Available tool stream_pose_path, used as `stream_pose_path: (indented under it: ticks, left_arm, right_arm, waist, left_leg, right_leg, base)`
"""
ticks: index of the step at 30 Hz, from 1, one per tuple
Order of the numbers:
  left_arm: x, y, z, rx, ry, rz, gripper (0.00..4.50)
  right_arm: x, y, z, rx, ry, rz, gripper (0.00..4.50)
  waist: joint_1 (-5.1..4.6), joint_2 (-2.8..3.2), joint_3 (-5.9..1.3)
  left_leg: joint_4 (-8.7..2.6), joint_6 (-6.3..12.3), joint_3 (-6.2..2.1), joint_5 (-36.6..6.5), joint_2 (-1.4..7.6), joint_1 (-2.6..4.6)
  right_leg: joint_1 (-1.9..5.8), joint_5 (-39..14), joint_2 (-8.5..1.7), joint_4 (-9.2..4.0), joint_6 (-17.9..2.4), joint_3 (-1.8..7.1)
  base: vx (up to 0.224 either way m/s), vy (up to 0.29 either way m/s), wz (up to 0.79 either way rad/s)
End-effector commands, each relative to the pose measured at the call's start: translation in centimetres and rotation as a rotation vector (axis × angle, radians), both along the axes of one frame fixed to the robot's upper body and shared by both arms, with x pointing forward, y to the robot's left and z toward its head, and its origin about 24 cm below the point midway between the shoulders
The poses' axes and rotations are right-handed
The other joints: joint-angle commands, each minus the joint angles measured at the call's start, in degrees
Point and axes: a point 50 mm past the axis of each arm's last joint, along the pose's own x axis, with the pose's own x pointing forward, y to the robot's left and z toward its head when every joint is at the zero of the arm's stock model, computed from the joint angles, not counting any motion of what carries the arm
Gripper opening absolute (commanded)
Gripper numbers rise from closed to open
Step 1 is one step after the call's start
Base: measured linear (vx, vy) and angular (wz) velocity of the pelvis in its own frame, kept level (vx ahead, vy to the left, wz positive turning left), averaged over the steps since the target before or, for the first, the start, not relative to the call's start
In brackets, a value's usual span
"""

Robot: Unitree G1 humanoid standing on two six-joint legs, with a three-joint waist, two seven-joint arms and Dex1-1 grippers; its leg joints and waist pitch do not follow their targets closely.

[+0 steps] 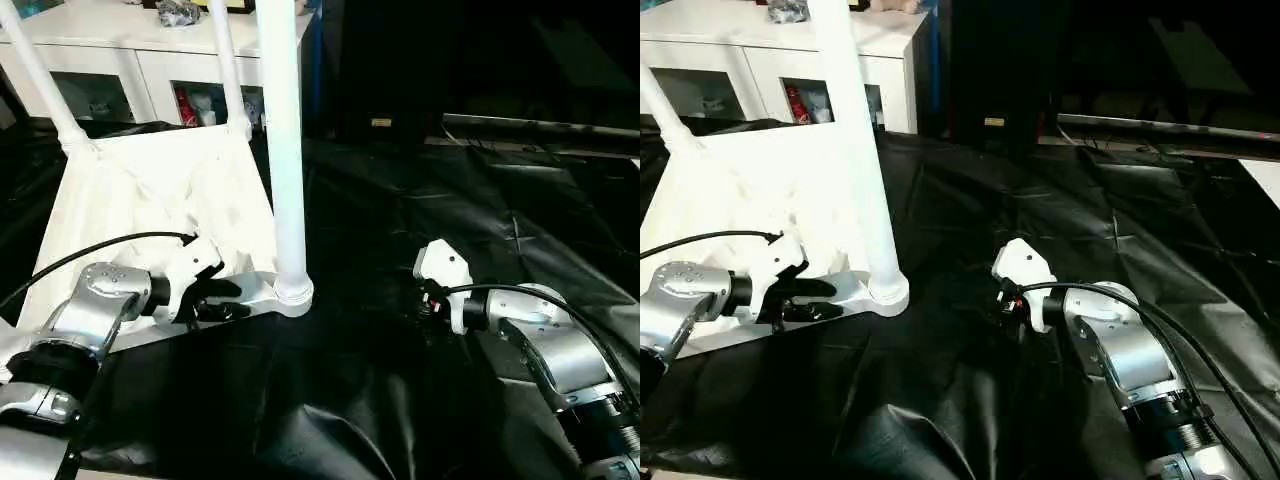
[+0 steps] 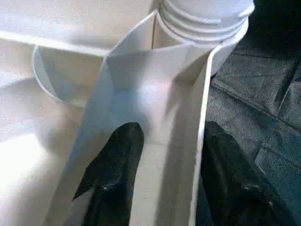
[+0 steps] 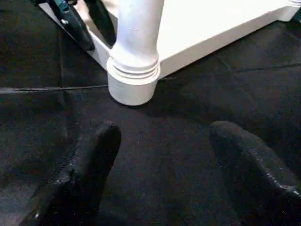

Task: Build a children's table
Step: Rotate table base

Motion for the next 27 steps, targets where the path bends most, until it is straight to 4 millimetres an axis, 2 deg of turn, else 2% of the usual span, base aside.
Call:
stream_pose_path:
  ticks: [1,15,18,20,22,23,25,26,27]
  left_arm:
    - [0.4,-0.2,0.3,0.010,-0.008,-0.019,1.73]
    - [0.4,-0.5,-0.1,0.003,0.015,-0.042,0.56]
    - [0.3,-0.8,-0.1,-0.034,0.024,-0.048,0.33]
    - [0.2,-1.0,0.0,-0.065,0.033,-0.053,0.12]
    - [-0.4,-1.7,0.3,-0.152,0.061,-0.081,0.04]
    - [-0.8,-1.9,0.4,-0.175,0.076,-0.099,0.04]
    - [-2.1,-2.7,0.6,-0.217,0.122,-0.153,0.04]
    - [-3.1,-3.2,0.5,-0.214,0.142,-0.191,0.04]
    - [-3.6,-3.4,0.4,-0.208,0.147,-0.206,0.04]
  right_arm:
    - [-0.2,-0.1,0.2,0.017,-0.002,0.019,3.48]
    - [-0.7,-0.3,0.3,0.034,0.029,0.069,3.48]
    - [-0.7,-0.4,0.3,0.032,0.029,0.072,3.48]
    - [-0.7,-0.4,0.3,0.032,0.029,0.073,3.48]
    - [-0.8,-0.4,0.3,0.033,0.027,0.073,3.48]
    - [-0.8,-0.4,0.3,0.034,0.027,0.073,3.48]
    - [-0.9,-0.4,0.3,0.038,0.027,0.068,3.48]
    - [-1.0,-0.4,0.2,0.039,0.029,0.066,3.48]
    - [-1.0,-0.4,0.1,0.039,0.029,0.065,3.48]
  waist:
    - [0.17,0.56,-3.08]
    - [0.47,0.39,-2.77]
    - [0.60,0.29,-2.76]
    - [0.65,0.43,-2.79]
    - [0.55,0.43,-2.90]
    - [0.42,0.32,-3.16]
    - [0.15,0.41,-3.14]
    - [-0.03,0.05,-3.31]
    - [-0.01,0.09,-3.23]
  left_leg:
    - [-4.74,0.66,-0.71,-8.2,3.00,0.12]
    - [-5.11,0.52,-0.74,-10.1,3.29,0.20]
    - [-5.11,0.59,-0.69,-10.0,3.20,0.14]
    - [-5.17,0.61,-0.74,-9.6,3.33,0.11]
    - [-5.14,0.60,-0.78,-8.6,3.38,-0.04]
    - [-5.14,0.68,-0.92,-6.9,3.63,-0.15]
    - [-5.01,1.24,-0.78,-5.4,3.56,-0.24]
    - [-4.62,2.54,-0.47,-3.7,3.40,-0.23]
    - [-4.56,3.21,-0.44,-3.0,3.25,-0.34]
  right_leg:
    - [2.68,-5.3,-5.12,-3.98,-14.1,2.86]
    - [2.44,-10.0,-5.33,-4.49,-13.4,2.99]
    - [2.46,-10.8,-5.35,-4.60,-13.0,3.02]
    - [2.43,-10.7,-5.41,-4.54,-13.0,3.03]
    - [2.56,-8.5,-5.38,-4.24,-13.5,2.94]
    - [2.86,-5.1,-5.61,-3.68,-14.2,2.90]
    - [2.71,-2.0,-5.37,-3.46,-15.0,2.83]
    - [2.81,2.0,-5.27,-3.20,-15.8,2.90]
    - [2.79,2.6,-5.20,-3.19,-15.9,2.90]
  base:
    - [0.000,0.000,0.00]
    - [0.000,0.000,0.00]
    - [0.000,0.000,0.00]
    - [0.000,0.000,0.00]
    - [0.000,0.000,0.00]
    - [0.000,0.000,0.00]
    - [0.000,0.000,0.00]
    - [0.000,0.000,0.00]
    - [0.000,0.000,0.00]
